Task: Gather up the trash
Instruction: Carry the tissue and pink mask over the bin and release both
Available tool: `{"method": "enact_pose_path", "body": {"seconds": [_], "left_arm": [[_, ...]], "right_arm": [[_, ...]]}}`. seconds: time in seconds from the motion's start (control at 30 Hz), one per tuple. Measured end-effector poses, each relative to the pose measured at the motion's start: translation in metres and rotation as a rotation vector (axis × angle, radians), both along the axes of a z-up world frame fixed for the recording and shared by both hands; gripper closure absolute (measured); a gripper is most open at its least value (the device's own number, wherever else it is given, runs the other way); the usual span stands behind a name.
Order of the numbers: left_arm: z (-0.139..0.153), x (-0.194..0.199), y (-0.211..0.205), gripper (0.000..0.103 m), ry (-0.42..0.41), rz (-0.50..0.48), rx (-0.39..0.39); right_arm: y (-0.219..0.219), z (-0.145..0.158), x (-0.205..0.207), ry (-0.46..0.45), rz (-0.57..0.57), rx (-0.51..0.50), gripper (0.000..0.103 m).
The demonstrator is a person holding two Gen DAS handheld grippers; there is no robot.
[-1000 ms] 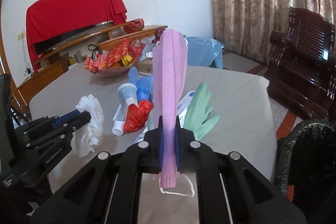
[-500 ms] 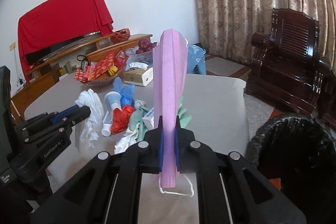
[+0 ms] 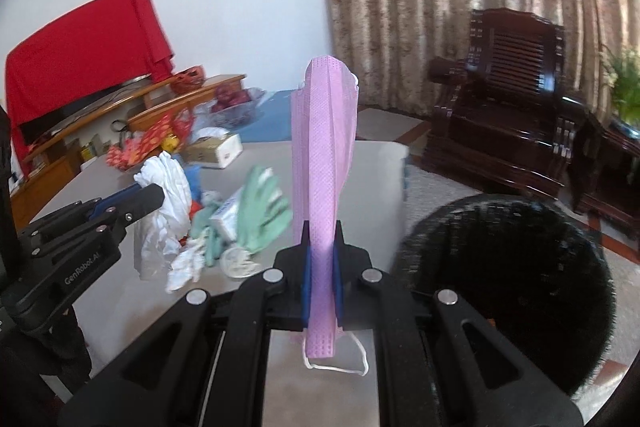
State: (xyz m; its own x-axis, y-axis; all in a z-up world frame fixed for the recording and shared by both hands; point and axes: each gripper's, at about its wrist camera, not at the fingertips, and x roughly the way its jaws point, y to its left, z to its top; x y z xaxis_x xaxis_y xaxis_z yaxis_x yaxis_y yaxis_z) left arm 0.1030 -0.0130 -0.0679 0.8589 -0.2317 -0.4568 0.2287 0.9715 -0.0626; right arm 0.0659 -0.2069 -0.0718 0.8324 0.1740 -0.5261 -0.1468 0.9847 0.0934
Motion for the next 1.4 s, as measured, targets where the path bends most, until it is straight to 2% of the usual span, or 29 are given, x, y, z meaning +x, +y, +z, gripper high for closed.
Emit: {"method": "enact_pose_path", "body": {"seconds": [0.37, 0.57, 0.7, 0.9, 1.23, 1.3, 1.33, 1.4], "left_arm": [[0.001, 0.026, -0.093, 0.088, 0.011, -0.195, -0.029], [-0.001, 0.041, -0.148, 0.088, 0.013, -0.295, -0.031], [-0.007, 0.051, -0.186, 0.088, 0.019, -0.354, -0.014], [-0.028, 0.061, -0.223, 0.088, 0.061, -0.384, 0.013], [-0.039, 0.071, -0.247, 0.088, 0.092, -0.395, 0.022], [-0.04, 0.074, -0.248, 0.082, 0.11, -0.406, 0.02], [-0.041, 0.075, -0.248, 0.073, 0.117, -0.404, 0.02], [-0.041, 0.076, -0.246, 0.061, 0.126, -0.406, 0.014]], "right_arm": [[-0.099, -0.001, -0.006, -0.012, -0.203, -0.01, 0.094], [-0.145, -0.018, -0.006, 0.023, -0.291, -0.03, 0.094], [-0.173, -0.04, -0.005, 0.075, -0.34, -0.029, 0.094], [-0.2, -0.065, -0.007, 0.123, -0.391, -0.02, 0.094], [-0.215, -0.084, -0.006, 0.16, -0.429, -0.011, 0.093], [-0.214, -0.084, -0.006, 0.162, -0.436, -0.018, 0.086], [-0.215, -0.084, -0.006, 0.165, -0.437, -0.022, 0.083], [-0.216, -0.083, -0.007, 0.163, -0.447, -0.034, 0.07]]}}
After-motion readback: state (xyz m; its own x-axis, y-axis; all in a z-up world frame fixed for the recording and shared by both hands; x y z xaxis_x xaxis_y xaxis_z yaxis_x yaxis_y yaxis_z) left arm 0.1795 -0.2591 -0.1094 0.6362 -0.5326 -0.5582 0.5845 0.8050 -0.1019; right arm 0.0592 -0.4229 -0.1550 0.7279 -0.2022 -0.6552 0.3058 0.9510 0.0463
